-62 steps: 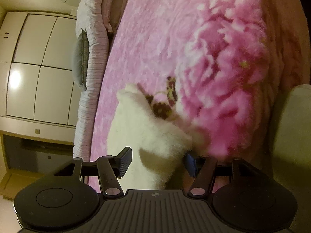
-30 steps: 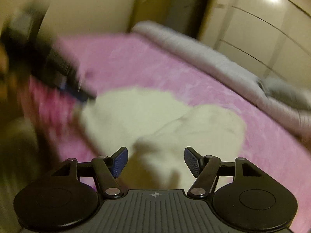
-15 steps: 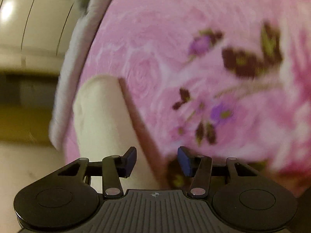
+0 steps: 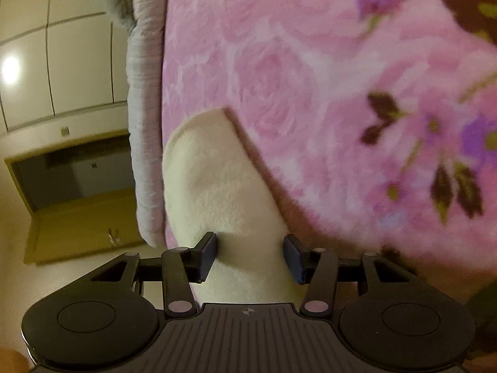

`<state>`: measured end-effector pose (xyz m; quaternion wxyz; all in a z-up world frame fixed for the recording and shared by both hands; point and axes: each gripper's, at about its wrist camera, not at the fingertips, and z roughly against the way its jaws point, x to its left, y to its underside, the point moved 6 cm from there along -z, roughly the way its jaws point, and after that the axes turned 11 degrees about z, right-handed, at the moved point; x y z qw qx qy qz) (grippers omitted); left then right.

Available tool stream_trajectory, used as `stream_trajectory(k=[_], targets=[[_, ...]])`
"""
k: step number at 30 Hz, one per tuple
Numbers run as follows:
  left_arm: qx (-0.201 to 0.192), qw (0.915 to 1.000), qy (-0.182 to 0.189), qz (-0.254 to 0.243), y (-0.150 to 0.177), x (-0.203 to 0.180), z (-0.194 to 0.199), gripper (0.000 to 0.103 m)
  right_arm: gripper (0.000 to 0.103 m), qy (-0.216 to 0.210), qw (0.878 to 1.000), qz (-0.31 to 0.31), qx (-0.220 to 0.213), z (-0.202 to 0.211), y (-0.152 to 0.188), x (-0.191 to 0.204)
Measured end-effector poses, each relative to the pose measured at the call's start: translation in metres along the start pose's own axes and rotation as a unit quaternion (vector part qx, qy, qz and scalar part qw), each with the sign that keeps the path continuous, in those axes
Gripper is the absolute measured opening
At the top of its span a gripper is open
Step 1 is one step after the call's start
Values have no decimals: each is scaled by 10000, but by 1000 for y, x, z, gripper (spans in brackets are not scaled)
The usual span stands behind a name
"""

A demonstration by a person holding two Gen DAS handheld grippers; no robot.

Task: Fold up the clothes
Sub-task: 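Lift the pinched sweater edge with both grippers and fold it over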

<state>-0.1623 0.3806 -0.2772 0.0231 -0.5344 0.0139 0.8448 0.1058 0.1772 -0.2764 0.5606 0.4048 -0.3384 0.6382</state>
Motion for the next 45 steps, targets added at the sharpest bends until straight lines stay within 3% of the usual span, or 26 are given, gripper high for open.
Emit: stream_trajectory(k=[6,12,15,19,23,27,33,35,37,40,42,45], targets=[[-455,9949,-121,-890,-11,-20,46,15,51,3,9974,699,195,-26,12,24],[-1184,9825,-442,-1365,-31,-19,115,15,51,221,9779,2001,564,-60,53,66],[-1225,9841,-689,-1085,-42,9,124,15,51,441,9592,2708,688,-74,77,83],[-1168,9902,-444,-626,-48,34,124,15,51,811,9293,3528,735,-86,98,97],[-1208,9870,-512,-923,-50,31,125,15,51,1062,8993,4172,763,-73,127,94],[-1157,9861,-732,-941,-59,40,118,16,51,1324,8566,4936,714,-81,159,91],[-1276,9868,-811,-577,-44,40,145,27,59,1072,8575,4981,713,-69,167,89],[-1407,9850,-909,-417,-34,44,161,33,59,740,8844,4554,711,-49,158,83],[-1447,9849,-923,-241,-19,47,180,35,59,525,8979,4322,656,-21,153,75],[-1444,9867,-747,51,4,51,202,39,59,403,8886,4529,604,19,156,63],[-1450,9867,-701,217,16,55,211,43,59,380,8652,4958,643,42,165,56],[-1453,9865,-671,353,28,58,213,49,59,584,8007,5916,745,63,193,51]])
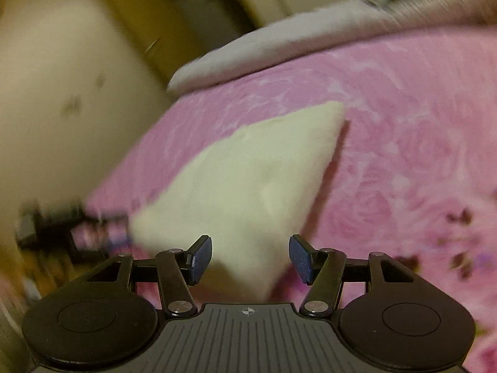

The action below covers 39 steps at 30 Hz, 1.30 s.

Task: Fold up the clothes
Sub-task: 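Lift the pinched sweater edge with both grippers and fold it over, then lay the folded edge onto the sweater and open both grippers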

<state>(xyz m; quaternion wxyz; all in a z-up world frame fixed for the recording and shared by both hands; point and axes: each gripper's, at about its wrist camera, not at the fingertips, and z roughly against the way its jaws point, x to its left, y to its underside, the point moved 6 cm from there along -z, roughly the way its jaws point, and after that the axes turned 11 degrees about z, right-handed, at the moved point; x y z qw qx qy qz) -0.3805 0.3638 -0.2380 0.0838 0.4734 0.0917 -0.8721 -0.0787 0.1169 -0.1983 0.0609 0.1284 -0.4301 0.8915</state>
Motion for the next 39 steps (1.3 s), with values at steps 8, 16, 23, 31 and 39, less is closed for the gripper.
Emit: stream_trajectory(k=[8,16,23,31,39], targets=[[-159,9998,93,74,4,-5,-21,30,56,867,9703,2256,99,-32,17,50],[-482,9964,-233,-664,11,-4,-17,20,9,1313,8948,4268,11,-57,33,81],[-500,9942,-443,-849,13,12,-31,21,11,1349,8527,5024,474,-86,73,76],[-735,9662,-777,-2347,1,-55,4,19,30,437,9613,2684,437,-55,10,35],[-241,9422,-852,-3232,1,-82,-63,15,30,50,9947,1024,8,-82,-38,-11]])
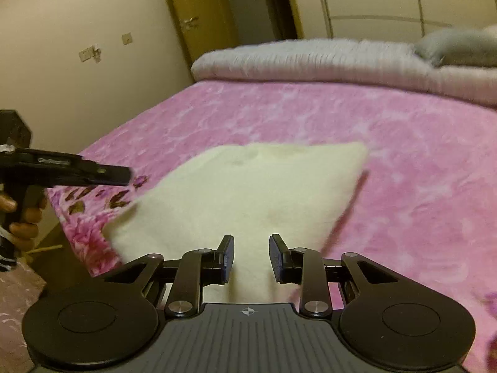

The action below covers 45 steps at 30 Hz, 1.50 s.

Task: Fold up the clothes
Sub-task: 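Lay the folded edge onto the sweater and open both grippers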

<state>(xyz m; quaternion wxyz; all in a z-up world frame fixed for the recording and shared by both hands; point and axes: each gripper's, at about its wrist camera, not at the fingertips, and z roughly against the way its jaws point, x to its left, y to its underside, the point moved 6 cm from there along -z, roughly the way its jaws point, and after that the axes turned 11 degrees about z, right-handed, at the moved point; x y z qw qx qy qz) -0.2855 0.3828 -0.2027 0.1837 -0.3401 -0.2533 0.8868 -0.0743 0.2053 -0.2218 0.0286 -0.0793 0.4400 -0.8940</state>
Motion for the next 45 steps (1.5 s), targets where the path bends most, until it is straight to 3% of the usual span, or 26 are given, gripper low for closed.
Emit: stream_trajectory(k=[2,4,7,9,11,14,17,19,24,25,28,30,32,34,35,37,41,44,45], targets=[[128,9996,-233,-75,8,10,-19,21,30,-81,9996,-241,111,-17,5,-6],[186,9994,-67,288,7,18,-20,21,30,-243,9965,-790,107,-21,6,-20],[233,9975,51,660,-12,23,-18,17,30,-443,9903,-1306,194,-15,-10,-40],[77,9980,-30,631,-33,24,-22,18,30,-399,9889,-1433,7,-12,-27,-57],[11,9988,-49,484,-55,23,-32,18,30,-233,9905,-1348,-150,-15,-45,-73],[96,9997,45,202,-75,14,-58,18,30,118,9950,-994,-48,-38,-59,-90],[348,9991,-227,-48,-81,19,-96,17,30,248,9962,-832,78,-64,-60,-105],[587,9970,-514,9,-75,32,-118,23,30,329,9959,-777,317,-85,-49,-114],[562,9961,-259,635,-85,43,-109,24,30,114,9940,-952,535,-87,-41,-125],[534,9959,-236,692,-90,43,-108,23,31,150,9938,-983,493,-85,-46,-131],[542,9953,-226,769,-103,46,-114,30,56,312,9932,-1061,373,-79,-61,-147],[621,9947,-191,800,-108,46,-123,31,61,456,9914,-1179,344,-87,-67,-164],[746,9936,-102,843,-112,44,-135,28,62,349,9884,-1434,358,-99,-69,-175],[827,9936,20,766,-110,42,-147,9,61,184,9854,-1657,338,-111,-69,-181],[784,9948,-28,648,-109,41,-149,9,48,95,9851,-1691,308,-115,-68,-181],[699,9965,-80,444,-106,41,-150,7,12,-30,9849,-1715,236,-120,-66,-179],[651,9972,-129,333,-100,49,-151,8,7,164,9855,-1681,132,-119,-61,-181],[643,9969,-140,431,-98,55,-154,9,6,750,9839,-1553,463,-128,-50,-188],[626,9971,-174,398,-98,54,-154,9,6,756,9833,-1588,471,-128,-49,-187]])
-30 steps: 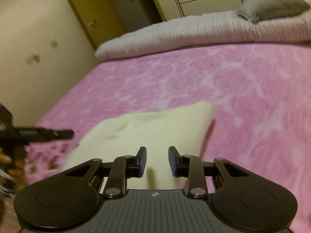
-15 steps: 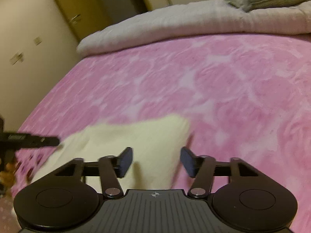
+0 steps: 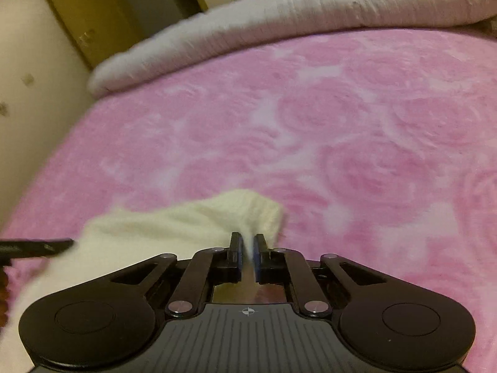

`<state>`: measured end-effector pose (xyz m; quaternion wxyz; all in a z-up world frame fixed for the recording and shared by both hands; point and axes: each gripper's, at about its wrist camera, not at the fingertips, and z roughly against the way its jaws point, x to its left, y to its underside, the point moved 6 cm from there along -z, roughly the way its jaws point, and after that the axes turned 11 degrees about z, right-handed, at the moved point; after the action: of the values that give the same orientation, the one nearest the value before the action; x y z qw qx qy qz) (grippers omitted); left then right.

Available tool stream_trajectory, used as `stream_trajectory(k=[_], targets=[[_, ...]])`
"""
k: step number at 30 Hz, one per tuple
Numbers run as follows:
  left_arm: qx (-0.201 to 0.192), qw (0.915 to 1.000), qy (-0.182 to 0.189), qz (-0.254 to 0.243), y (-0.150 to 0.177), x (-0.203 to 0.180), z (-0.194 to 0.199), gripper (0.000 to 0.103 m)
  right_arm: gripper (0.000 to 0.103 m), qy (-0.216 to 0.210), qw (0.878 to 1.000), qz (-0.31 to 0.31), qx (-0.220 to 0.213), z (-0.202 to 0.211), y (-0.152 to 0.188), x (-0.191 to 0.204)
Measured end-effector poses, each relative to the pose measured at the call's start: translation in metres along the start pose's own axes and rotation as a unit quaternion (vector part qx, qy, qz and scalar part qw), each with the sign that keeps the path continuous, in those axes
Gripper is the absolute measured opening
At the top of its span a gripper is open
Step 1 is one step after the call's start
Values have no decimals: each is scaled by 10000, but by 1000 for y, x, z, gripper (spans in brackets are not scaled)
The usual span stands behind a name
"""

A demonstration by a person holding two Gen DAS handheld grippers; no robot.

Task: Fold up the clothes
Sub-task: 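Lay the folded edge onto the sweater and open both grippers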

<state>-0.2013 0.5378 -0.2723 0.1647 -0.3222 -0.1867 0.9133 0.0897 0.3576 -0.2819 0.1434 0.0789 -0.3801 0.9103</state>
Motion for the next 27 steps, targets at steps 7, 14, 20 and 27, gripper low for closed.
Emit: stream_trajectory(k=[7,14,20,27], targets=[[-127,9998,-159,-41,-1,-5,7,11,10,251,9992,274,144,8,-4,9],[-633,9960,-625,-87,9,-11,63,9,38,635,9963,563,-102,57,-1,21],[-395,9985,-283,-262,68,-43,108,9,38,-22,9959,817,-384,126,51,78],[-476,9939,-722,-678,125,-54,110,13,38,-60,9986,523,-88,126,116,116]])
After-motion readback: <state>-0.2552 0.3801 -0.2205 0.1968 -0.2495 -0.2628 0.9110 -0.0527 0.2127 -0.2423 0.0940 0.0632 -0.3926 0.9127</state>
